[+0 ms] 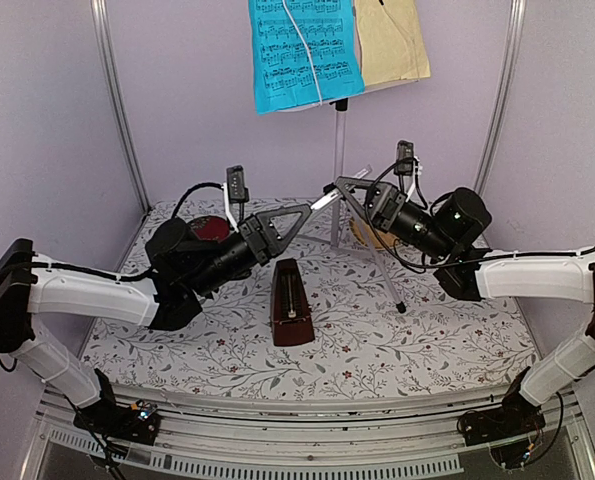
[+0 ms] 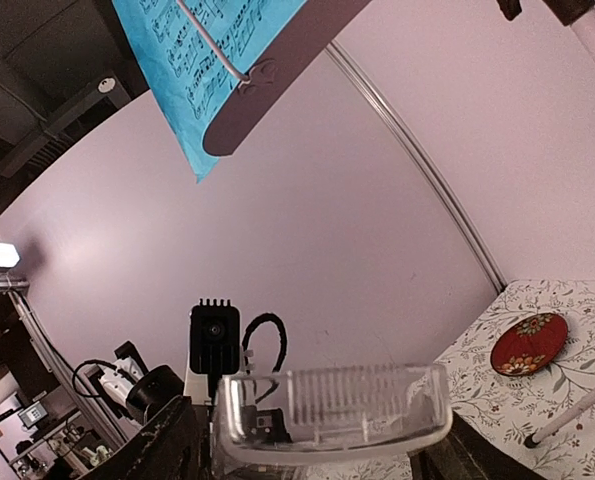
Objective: Pack up the instrument practice props
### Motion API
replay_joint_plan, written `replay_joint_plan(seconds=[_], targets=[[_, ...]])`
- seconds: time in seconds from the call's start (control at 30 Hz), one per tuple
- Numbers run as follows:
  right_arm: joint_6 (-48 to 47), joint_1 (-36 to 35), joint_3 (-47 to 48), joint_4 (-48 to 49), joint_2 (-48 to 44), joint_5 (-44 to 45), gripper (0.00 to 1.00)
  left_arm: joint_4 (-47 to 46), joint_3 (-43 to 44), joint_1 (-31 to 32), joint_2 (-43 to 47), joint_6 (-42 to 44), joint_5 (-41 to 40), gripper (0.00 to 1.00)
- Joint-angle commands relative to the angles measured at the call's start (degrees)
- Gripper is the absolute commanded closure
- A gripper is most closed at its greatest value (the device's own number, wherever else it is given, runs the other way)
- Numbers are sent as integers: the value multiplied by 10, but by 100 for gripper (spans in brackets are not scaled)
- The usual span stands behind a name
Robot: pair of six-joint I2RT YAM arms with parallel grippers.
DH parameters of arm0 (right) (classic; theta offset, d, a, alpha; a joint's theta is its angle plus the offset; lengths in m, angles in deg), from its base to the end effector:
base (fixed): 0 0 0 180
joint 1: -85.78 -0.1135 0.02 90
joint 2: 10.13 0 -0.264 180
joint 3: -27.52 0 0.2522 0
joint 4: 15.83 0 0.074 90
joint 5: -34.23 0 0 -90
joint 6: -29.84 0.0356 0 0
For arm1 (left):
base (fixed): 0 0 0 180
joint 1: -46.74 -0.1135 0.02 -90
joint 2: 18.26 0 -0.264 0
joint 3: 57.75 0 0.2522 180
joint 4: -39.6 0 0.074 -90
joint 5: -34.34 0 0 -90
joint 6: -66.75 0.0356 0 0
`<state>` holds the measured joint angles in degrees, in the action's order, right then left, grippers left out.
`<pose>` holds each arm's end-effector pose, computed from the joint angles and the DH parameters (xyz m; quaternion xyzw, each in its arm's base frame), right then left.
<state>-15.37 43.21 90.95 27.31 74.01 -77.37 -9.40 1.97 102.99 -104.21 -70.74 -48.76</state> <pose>0.2327 0.2315 0.3278 -0.1451 0.5491 0.6392 0.5185 0.1789 -0.2754 0.3077 0.0922 0.5472 -0.6745 0.4871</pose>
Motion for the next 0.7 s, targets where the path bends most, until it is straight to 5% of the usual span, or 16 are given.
replay_joint_plan(seconds=[0.0, 0.33, 0.4, 0.57, 0.67], targets=[[9, -6, 14, 51, 18, -10, 31, -29, -4, 7, 0, -5, -6, 100], [-7, -7, -3, 47, 8, 10, 47, -4, 5, 8, -8, 3, 2, 100], [-17, -7, -9, 45, 2, 18, 48, 13, 5, 7, -3, 11, -1, 88], [-57, -7, -37, 25, -37, 37, 48, 57, -2, 8, 29, 57, 10, 40], [-103, -7, -74, -25, -81, 82, 48, 127, -15, 12, 67, 95, 2, 32]])
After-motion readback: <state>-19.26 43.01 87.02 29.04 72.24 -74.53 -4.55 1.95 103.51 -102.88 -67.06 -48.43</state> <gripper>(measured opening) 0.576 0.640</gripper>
